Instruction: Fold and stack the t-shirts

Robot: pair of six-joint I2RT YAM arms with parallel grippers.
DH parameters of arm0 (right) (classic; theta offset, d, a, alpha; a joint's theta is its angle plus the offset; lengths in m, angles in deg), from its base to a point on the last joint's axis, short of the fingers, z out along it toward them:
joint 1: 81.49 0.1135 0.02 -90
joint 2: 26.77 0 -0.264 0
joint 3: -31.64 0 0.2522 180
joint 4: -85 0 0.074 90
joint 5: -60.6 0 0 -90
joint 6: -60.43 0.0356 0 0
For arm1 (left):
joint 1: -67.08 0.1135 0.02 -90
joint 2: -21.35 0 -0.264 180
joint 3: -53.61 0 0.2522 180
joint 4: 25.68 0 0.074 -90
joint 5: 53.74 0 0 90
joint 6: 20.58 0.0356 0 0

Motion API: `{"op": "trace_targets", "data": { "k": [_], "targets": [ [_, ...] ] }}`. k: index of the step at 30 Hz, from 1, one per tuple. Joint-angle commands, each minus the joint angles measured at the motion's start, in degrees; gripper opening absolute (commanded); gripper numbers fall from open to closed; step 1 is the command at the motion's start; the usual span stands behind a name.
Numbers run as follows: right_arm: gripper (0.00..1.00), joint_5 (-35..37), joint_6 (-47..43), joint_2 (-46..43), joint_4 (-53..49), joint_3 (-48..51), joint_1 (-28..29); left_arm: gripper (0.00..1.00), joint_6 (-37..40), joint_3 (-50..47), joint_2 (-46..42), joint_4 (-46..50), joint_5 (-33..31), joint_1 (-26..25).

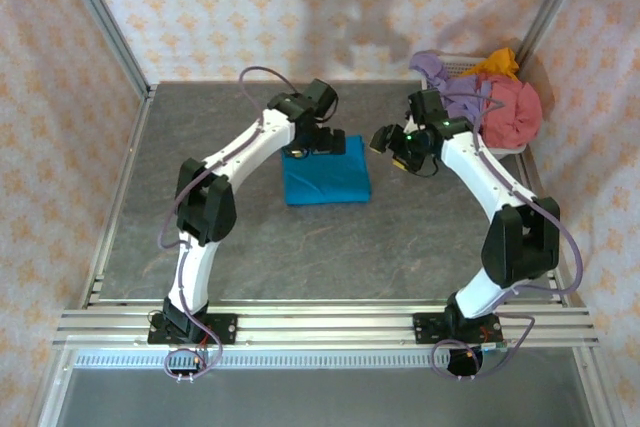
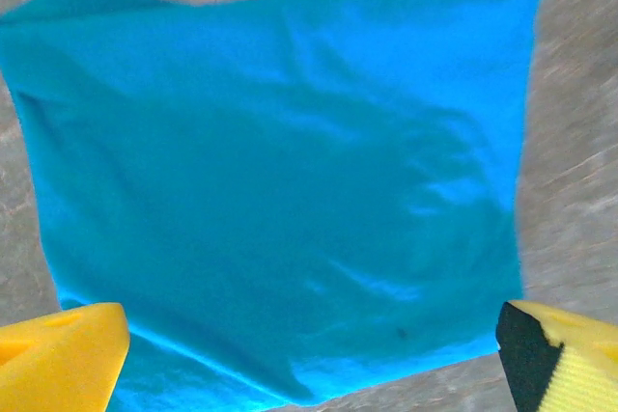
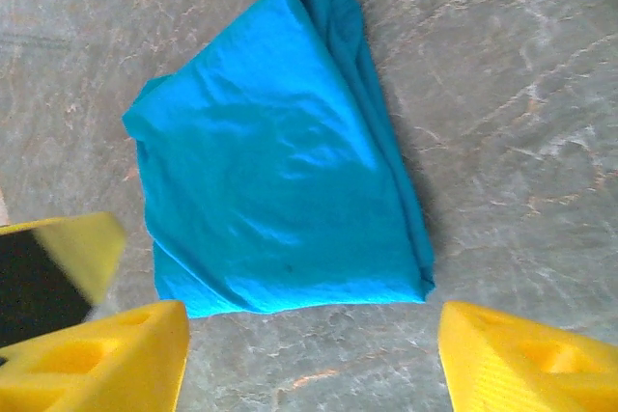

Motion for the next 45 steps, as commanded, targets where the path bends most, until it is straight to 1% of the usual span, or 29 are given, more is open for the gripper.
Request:
{"op": "trace_targets", "data": {
  "k": [1, 4, 7, 9, 11, 15, 19, 24, 27, 30, 36, 41, 45],
  "targets": [
    [0.76, 3.2, -3.7, -3.7, -3.3, 1.8, -0.9, 1.0, 1.8, 2.2, 4.3, 8.2, -7.4, -1.8],
    [0.86, 4.0, -4.4, -6.2, -3.4, 3.2, -1.8, 0.99, 1.6, 0.5, 5.7, 8.0, -8.2, -2.5],
    [0.94, 3.8, -4.5, -7.8, -3.3, 4.4, -2.8, 0.99, 1.2, -2.8, 6.6, 5.1, -6.1, -2.7],
    [0.97, 3.7, -4.7, -8.4, -3.4, 4.8, -3.2, 0.99, 1.2, -4.0, 7.4, 4.0, -5.1, -2.7],
    [0.99, 3.7, -4.9, -8.6, -3.8, 5.0, -3.4, 0.99, 1.7, -3.9, 8.7, 4.7, -5.9, -3.0],
    [0.99, 3.1, -5.0, -8.4, -4.0, 5.0, -3.5, 1.0, 4.1, -4.0, 10.4, 7.8, -10.1, -2.7],
    [0.99, 2.7, -4.5, -8.4, -3.8, 4.6, -3.5, 1.0, 7.5, -5.2, 10.2, 10.7, -15.2, -0.1],
    [0.99, 2.5, -4.6, -8.4, -4.3, 3.9, -3.5, 1.0, 11.1, -8.9, 5.2, 9.5, -16.3, 5.6],
    [0.99, 2.7, -4.8, -8.7, -4.7, 4.0, -3.5, 1.0, 12.9, -8.7, 2.3, 9.9, -17.0, 6.9],
    [0.99, 2.9, -4.7, -9.0, -4.6, 4.5, -3.5, 1.0, 12.7, -8.4, -0.3, 9.1, -14.6, 6.9],
    [0.99, 2.7, -4.8, -9.0, -4.8, 4.5, -3.5, 1.0, 6.6, -11.6, -4.7, 1.5, -8.2, 6.8],
    [0.99, 3.1, -5.4, -9.1, -6.0, 3.6, -3.5, 1.0, 1.7, -9.9, -1.3, 0.5, -5.0, 7.0],
    [0.99, 3.5, -5.7, -9.5, -6.8, 3.3, -3.5, 1.0, -0.9, -9.9, 1.7, -2.0, -4.1, 7.0]
  ]
}}
